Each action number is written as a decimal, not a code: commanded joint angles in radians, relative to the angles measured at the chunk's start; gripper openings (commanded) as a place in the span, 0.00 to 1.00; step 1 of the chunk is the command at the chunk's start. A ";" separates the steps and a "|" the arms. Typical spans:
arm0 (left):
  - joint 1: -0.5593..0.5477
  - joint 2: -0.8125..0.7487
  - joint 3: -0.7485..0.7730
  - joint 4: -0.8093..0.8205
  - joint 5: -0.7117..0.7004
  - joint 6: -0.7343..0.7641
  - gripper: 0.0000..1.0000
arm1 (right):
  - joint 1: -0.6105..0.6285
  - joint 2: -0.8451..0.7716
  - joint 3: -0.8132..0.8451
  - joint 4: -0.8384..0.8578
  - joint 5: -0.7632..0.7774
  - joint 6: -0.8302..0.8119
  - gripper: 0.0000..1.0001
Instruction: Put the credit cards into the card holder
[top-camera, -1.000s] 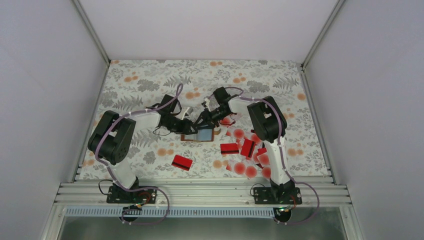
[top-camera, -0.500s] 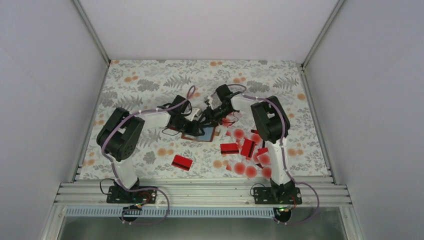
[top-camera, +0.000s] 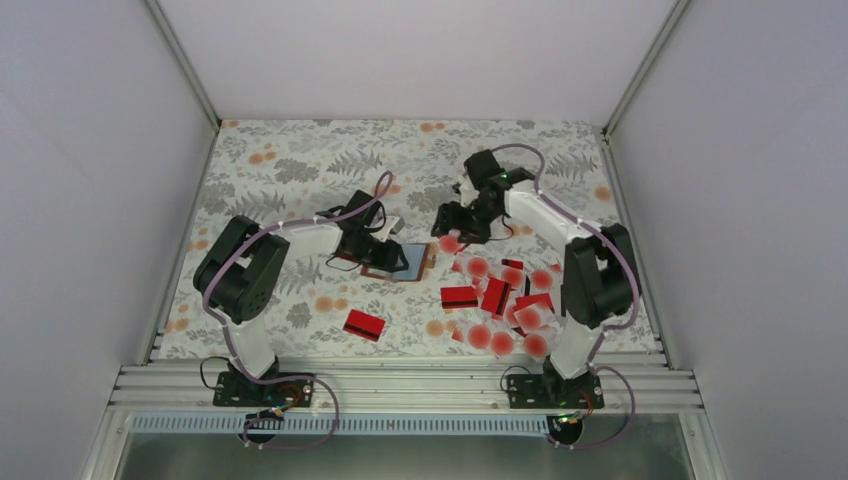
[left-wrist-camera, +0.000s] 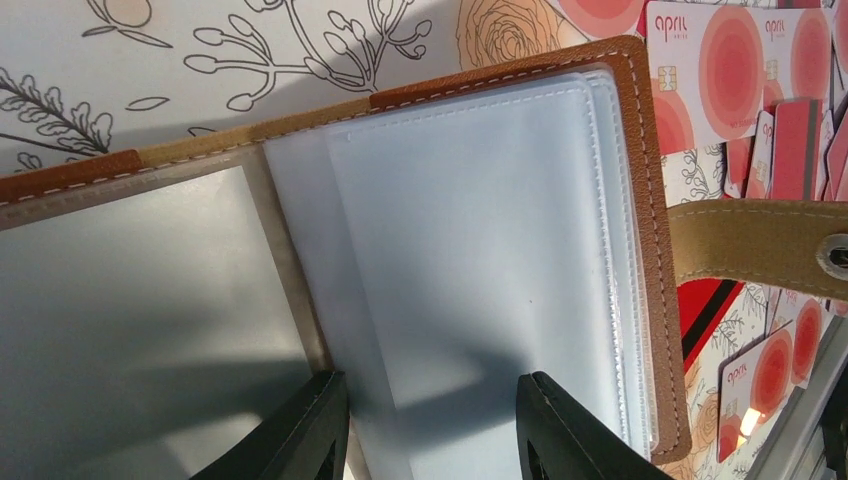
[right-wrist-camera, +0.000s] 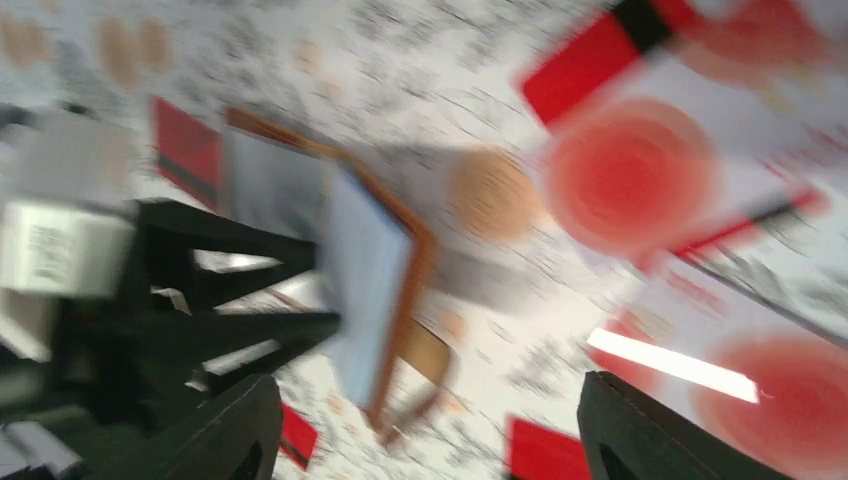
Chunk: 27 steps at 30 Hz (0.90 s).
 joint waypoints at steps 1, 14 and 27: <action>-0.001 -0.010 0.017 -0.037 -0.056 0.006 0.44 | -0.001 -0.125 -0.111 -0.180 0.324 0.100 0.81; 0.000 -0.034 0.013 -0.050 -0.060 0.012 0.44 | -0.002 -0.239 -0.376 -0.187 0.497 0.302 0.99; 0.000 -0.065 -0.010 -0.051 -0.065 -0.002 0.44 | -0.001 -0.137 -0.398 -0.128 0.499 0.286 0.97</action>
